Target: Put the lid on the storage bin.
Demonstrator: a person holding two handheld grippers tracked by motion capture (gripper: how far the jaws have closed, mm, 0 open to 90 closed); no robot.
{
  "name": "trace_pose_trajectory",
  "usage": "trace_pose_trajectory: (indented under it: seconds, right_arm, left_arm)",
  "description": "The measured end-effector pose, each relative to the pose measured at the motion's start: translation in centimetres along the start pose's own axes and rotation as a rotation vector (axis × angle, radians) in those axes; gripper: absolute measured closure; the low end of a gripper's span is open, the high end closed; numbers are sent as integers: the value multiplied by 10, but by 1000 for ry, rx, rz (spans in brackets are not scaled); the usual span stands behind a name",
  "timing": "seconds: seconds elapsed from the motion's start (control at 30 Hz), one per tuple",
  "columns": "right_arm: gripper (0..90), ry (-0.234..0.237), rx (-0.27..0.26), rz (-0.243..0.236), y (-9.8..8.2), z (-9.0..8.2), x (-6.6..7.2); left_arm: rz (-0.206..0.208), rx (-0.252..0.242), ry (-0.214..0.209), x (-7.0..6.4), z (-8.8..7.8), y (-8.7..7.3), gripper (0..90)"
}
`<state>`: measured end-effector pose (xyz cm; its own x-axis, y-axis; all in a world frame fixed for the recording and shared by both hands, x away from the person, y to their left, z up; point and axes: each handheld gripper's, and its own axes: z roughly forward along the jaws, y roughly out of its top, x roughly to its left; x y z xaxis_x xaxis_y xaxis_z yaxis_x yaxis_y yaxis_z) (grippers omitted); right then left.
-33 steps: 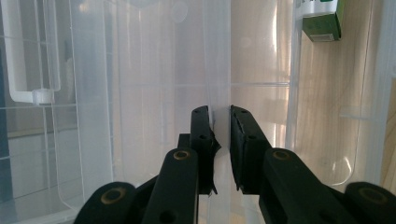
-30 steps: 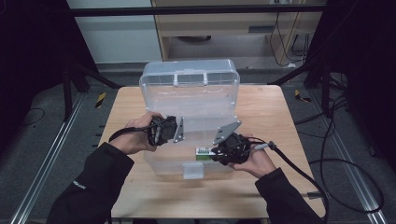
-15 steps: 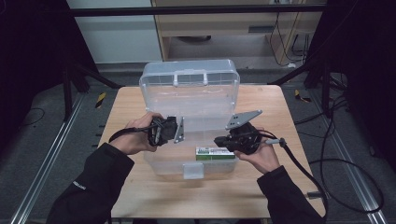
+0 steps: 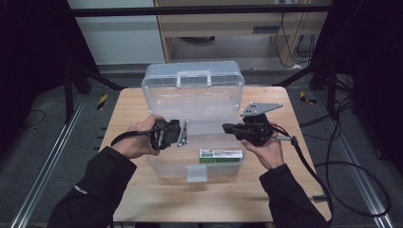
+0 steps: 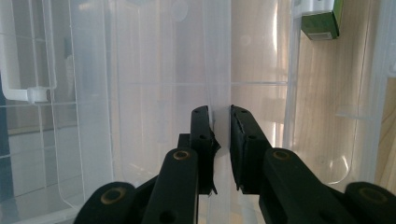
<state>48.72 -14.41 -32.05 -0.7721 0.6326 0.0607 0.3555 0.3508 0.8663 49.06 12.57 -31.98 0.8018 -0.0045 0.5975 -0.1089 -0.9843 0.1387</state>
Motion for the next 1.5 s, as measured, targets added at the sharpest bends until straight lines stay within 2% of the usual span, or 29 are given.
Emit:
trace_pose_trajectory:
  seconds: [0.37, 0.63, 0.73, 1.07, 1.5]
  right_arm:
    - [900, -105, -73, 59, 5, 2, -20]
    - [900, -152, -85, 103, 5, 5, -37]
    - [900, -161, -97, 123, 5, 6, -42]
    - [900, -183, -89, 154, 5, 9, -57]
    - [900, -190, -92, 177, 6, 14, -65]
  left_arm:
    - [0, 3, -5, -2, 0, 0, 796]
    - [-2, 4, -7, -2, 0, 1, 795]
    - [-3, 6, -8, -2, 0, 1, 796]
    - [-5, 6, -8, -4, 0, 1, 795]
    - [0, 22, -13, -6, -1, 2, 795]
